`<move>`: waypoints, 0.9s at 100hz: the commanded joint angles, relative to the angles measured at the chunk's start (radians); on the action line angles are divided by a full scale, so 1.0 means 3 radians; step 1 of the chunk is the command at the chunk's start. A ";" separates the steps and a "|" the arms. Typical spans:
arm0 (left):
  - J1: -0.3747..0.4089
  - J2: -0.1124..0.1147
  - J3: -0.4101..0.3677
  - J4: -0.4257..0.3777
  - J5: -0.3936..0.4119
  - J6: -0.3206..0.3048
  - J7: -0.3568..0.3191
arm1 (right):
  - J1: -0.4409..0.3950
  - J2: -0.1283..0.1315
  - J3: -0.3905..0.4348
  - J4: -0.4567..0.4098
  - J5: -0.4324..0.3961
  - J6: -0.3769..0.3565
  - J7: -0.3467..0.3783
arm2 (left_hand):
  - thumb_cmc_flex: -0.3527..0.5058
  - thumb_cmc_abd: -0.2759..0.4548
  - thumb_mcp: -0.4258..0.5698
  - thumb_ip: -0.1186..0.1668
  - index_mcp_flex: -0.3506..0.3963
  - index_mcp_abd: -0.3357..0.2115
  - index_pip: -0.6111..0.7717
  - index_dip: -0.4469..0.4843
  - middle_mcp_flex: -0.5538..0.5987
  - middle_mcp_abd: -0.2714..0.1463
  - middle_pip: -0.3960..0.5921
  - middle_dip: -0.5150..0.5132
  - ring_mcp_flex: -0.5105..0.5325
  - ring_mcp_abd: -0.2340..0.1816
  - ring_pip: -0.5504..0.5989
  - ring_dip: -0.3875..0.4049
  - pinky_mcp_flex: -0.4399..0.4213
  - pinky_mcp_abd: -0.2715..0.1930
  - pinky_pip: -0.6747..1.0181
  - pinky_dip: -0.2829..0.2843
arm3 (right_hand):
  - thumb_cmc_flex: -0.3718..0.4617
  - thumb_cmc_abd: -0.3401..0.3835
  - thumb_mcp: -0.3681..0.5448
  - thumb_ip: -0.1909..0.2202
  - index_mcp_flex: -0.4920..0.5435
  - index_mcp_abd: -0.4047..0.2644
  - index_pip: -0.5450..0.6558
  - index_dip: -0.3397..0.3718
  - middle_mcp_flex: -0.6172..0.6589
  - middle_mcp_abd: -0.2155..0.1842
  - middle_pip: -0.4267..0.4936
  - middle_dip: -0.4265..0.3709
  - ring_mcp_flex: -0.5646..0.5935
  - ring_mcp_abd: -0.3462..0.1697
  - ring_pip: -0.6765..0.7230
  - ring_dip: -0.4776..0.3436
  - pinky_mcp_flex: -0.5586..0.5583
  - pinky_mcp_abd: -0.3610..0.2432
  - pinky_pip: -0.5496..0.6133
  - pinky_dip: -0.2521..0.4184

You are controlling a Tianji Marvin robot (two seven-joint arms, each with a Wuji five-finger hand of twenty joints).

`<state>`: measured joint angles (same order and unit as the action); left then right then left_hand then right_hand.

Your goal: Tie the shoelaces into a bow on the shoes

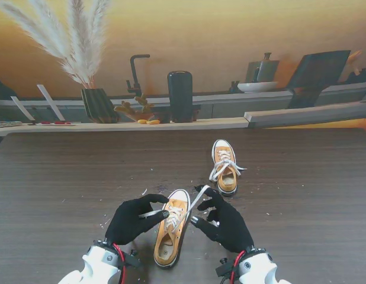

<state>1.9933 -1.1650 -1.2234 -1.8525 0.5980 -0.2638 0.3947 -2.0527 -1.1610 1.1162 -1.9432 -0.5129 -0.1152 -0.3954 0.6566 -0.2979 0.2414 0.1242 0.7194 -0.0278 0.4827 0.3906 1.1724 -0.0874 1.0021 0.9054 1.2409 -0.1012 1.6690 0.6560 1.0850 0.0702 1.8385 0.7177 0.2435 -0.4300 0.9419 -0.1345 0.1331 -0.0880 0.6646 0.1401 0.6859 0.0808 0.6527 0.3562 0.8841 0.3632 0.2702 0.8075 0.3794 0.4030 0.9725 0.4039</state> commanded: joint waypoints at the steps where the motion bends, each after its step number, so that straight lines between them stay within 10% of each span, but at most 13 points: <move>1: 0.0031 0.0004 -0.0023 -0.0076 0.0019 0.0013 -0.0025 | 0.0038 -0.0040 -0.0025 0.0073 -0.0061 -0.0006 0.0005 | -0.0077 0.0106 -0.0048 0.0068 0.0082 0.0094 0.0039 -0.0016 0.0043 0.0174 -0.0041 -0.0053 0.0118 -0.0308 0.0096 0.0023 0.0098 -0.0536 0.0852 0.0051 | 0.0028 -0.0058 0.0131 -0.0036 0.0013 -0.0138 0.0060 0.0066 -0.0138 0.0019 -0.0112 -0.0075 -0.0102 0.0062 -0.0101 -0.0242 -0.0114 -0.0196 -0.0135 -0.0126; 55: 0.0083 -0.0014 -0.0123 -0.0170 0.0001 -0.0057 0.0036 | 0.0271 -0.0248 -0.0273 0.0266 0.1780 -0.0642 0.0067 | -0.0030 0.0110 -0.0022 0.0076 0.0198 0.0052 0.0129 0.0036 0.0106 0.0183 -0.0046 -0.0078 0.0118 -0.0242 0.0077 0.0014 0.0088 -0.0424 0.0852 -0.0009 | 0.0294 -0.0582 0.0479 -0.0169 0.2040 -0.0070 0.0374 0.0707 0.0271 0.0171 -0.0123 -0.0081 -0.0144 0.0173 -0.0209 -0.1086 -0.0399 -0.0303 -0.0145 -0.0605; 68: 0.0069 -0.0021 -0.0164 -0.0182 -0.0054 -0.0078 0.0019 | 0.0305 -0.0281 -0.0320 0.0217 0.2068 -0.0590 0.0063 | -0.0011 0.0092 -0.0007 0.0073 0.0215 0.0052 0.0146 0.0046 0.0131 0.0183 -0.0039 -0.0078 0.0118 -0.0227 0.0079 0.0014 0.0087 -0.0417 0.0852 -0.0008 | 0.0603 -0.1071 0.0590 -0.0651 0.2282 -0.0160 0.1055 0.0686 0.0637 0.0169 0.0071 -0.0027 0.0206 0.0177 0.0057 -0.0798 -0.0101 -0.0167 0.0108 -0.0522; 90: 0.0007 -0.0027 -0.0245 -0.0249 -0.0129 -0.0112 -0.0027 | 0.0398 -0.0326 -0.0381 0.0206 0.2033 -0.0447 -0.0070 | 0.0003 0.0073 0.0016 0.0062 0.0245 0.0032 0.0176 0.0061 0.0157 0.0174 -0.0029 -0.0078 0.0118 -0.0213 0.0083 0.0016 0.0087 -0.0396 0.0852 -0.0003 | 0.0947 -0.1477 0.0903 -0.0679 0.2622 -0.0280 0.1606 0.0953 0.1584 0.0070 0.0439 0.0015 0.1178 0.0059 0.0950 0.0030 0.0988 0.0204 0.0836 -0.0238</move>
<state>2.0077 -1.1724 -1.2879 -1.9018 0.5625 -0.2936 0.4092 -1.9458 -1.2479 1.0093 -1.8737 0.0953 -0.2583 -0.4145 0.6570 -0.2853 0.2413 0.1348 0.7673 -0.0274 0.5376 0.3919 1.1820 -0.0837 1.0008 0.8940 1.2407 -0.0985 1.6690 0.6560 1.0850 0.0701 1.8389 0.7178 0.4879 -0.8288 1.1688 -0.3140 0.8879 -0.1326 1.1156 0.3915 1.0977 0.1304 0.7473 0.3426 1.1562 0.3636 0.4782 0.7537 0.5986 0.4691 1.1329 0.2941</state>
